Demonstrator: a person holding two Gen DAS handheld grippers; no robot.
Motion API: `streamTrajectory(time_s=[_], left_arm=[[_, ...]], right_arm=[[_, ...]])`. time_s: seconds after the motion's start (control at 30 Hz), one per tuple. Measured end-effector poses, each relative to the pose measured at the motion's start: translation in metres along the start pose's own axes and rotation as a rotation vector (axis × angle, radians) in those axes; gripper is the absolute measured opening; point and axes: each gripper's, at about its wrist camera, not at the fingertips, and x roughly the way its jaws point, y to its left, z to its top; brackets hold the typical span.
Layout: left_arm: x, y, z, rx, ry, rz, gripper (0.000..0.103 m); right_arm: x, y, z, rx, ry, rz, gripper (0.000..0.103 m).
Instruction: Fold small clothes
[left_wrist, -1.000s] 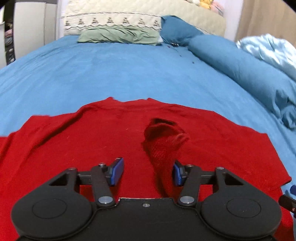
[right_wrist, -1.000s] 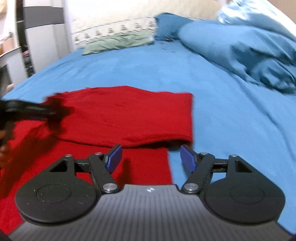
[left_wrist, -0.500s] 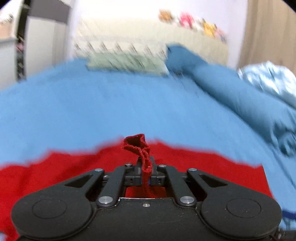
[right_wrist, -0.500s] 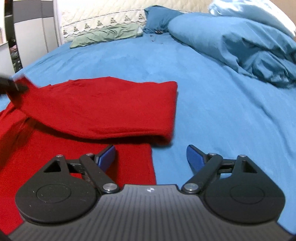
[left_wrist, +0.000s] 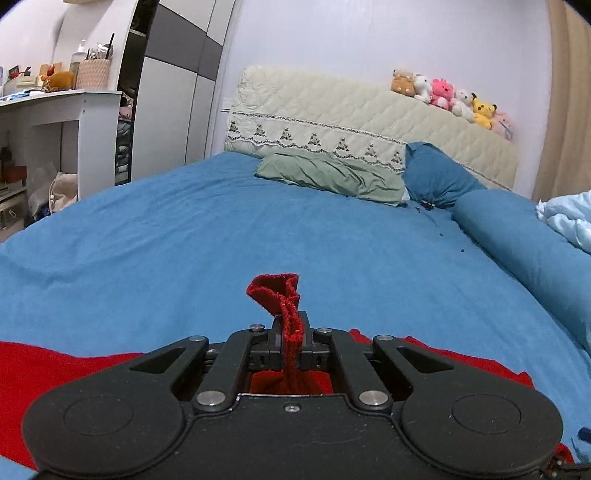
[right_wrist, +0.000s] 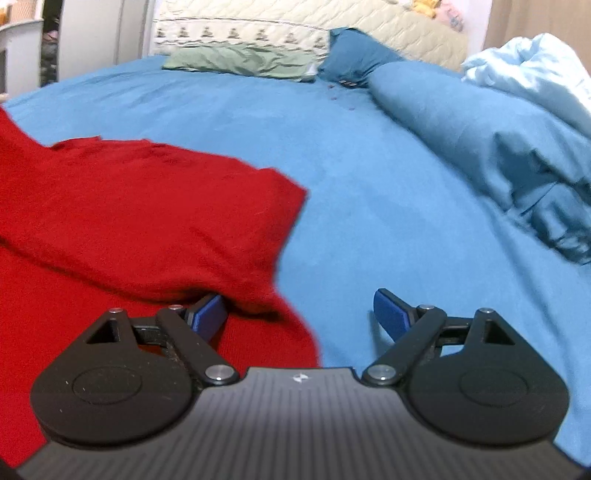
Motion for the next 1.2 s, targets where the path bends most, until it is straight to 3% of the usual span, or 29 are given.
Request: streamTrajectory(time_s=[0.07,0.17,0.43,0.67,0.8,0.83,0.9,1.03,1.2], left_arm=[[-0.004,0.0,0.0,-0.007,0.003,-0.007,0.004],[-0.007,0.0,0.002,0.002,0.0,-0.008,0.004],[-0.014,0.009,0.001,0.013,0.02,0.009,0.004],[-0.003,0.034,-0.06,0.042,0.179,0.084,0.006],[-0.018,0.042,-0.077,0.096,0.2,0.171,0.019],[-0.025,0.042,-0.077,0.115,0.191,0.196,0.036],[-0.037,0.04,-0.075,0.157,0.161,0.22,0.058],[-0.048,0.023,-0.066,0.218,0.121,0.142,0.061],[-0.012,0.016,-0.065,0.209,0.189,0.029,0.064]], right_arm=[[0.0,-0.003,0.004,-0.015,0.025,-0.014,0.101],[-0.004,-0.006,0.002,-0.058,0.063,0.054,0.101],[-0.008,-0.02,0.006,0.004,0.014,-0.04,0.101],[-0.006,-0.033,-0.01,0.004,0.083,-0.002,0.1],[-0.016,-0.04,-0.007,0.002,0.096,0.014,0.101],[-0.021,-0.043,-0.003,0.008,0.084,0.029,0.101],[-0.042,-0.043,0.007,0.029,-0.012,0.135,0.102],[-0.045,-0.018,0.032,0.021,-0.078,0.331,0.102],[0.004,0.014,0.03,0.067,-0.002,0.444,0.102]])
